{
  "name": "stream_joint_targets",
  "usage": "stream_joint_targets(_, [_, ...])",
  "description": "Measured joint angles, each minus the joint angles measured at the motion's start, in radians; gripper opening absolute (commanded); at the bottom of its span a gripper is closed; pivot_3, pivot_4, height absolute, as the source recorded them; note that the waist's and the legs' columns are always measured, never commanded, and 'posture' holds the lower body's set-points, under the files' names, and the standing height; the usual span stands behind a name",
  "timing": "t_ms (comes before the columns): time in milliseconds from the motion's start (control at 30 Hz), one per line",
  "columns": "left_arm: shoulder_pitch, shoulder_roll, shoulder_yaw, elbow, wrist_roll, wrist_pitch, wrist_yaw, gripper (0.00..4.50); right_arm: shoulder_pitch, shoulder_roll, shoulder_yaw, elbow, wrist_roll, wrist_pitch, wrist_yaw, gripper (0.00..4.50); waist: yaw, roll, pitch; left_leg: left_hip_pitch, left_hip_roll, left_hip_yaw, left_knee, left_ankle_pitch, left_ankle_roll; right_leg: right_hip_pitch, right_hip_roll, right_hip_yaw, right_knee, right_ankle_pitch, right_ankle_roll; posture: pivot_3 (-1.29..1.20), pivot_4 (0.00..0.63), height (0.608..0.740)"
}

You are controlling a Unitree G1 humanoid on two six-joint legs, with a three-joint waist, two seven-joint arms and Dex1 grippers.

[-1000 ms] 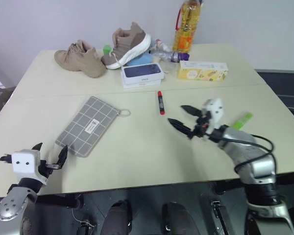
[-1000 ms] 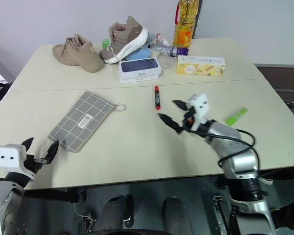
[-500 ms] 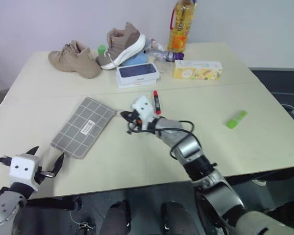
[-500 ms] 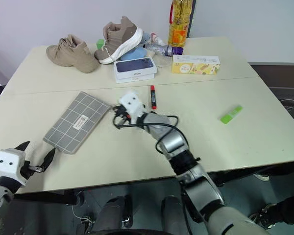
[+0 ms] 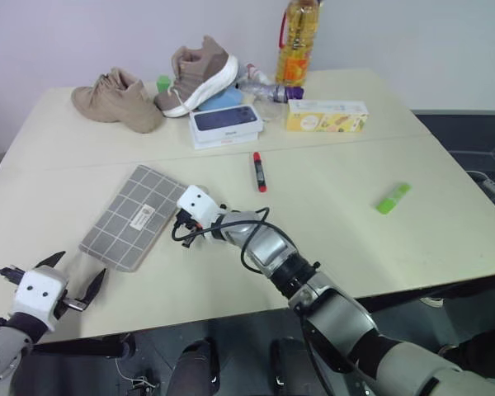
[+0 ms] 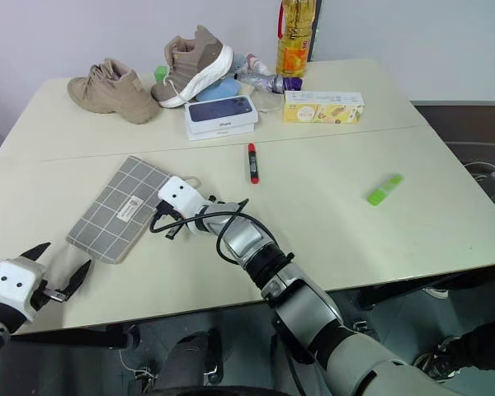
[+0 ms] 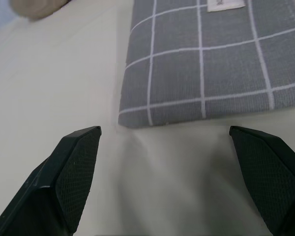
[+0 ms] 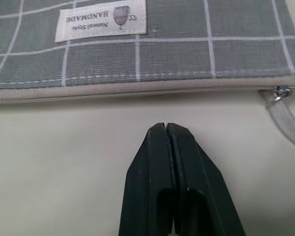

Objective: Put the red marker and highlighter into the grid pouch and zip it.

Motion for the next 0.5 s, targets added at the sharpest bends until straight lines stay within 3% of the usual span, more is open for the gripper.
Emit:
stream_joint_targets(200, [-0.034, 0.093, -0.051, 0.07, 0.218, -0.221, 0.057, 4.5, 0.036, -0.01, -0.027, -0.11, 0.04, 0.046, 0.023, 0.05, -0.001, 0.0, -0.001, 0.0, 0.0, 0.001, -0.004, 0.0, 0.0, -0.002, 0.0, -0.001, 0.0, 0.0, 0.0, 0.0, 0.15, 0.736])
stream_joint_targets(300, [-0.088, 0.132, -0.096, 0.109, 0.34, -0.32, 0.114, 4.5, 0.16, -0.016, -0.031, -0.221, 0.049, 0.071, 0.033, 0.05, 0.002, 0.001, -0.003, 0.0, 0.0, 0.002, -0.005, 0.0, 0.0, -0.001, -0.001, -0.003, 0.0, 0.002, 0.003, 0.0, 0.15, 0.736])
stream_joint_targets(500, [-0.161, 0.156, -0.17, 0.154, 0.412, -0.383, 0.15, 4.5, 0.213, -0.061, -0.076, -0.344, 0.069, 0.109, 0.038, 0.05, 0.002, 0.001, -0.003, 0.001, 0.0, 0.004, -0.003, 0.001, 0.0, -0.001, -0.007, -0.015, 0.0, 0.005, 0.005, 0.0, 0.15, 0.736])
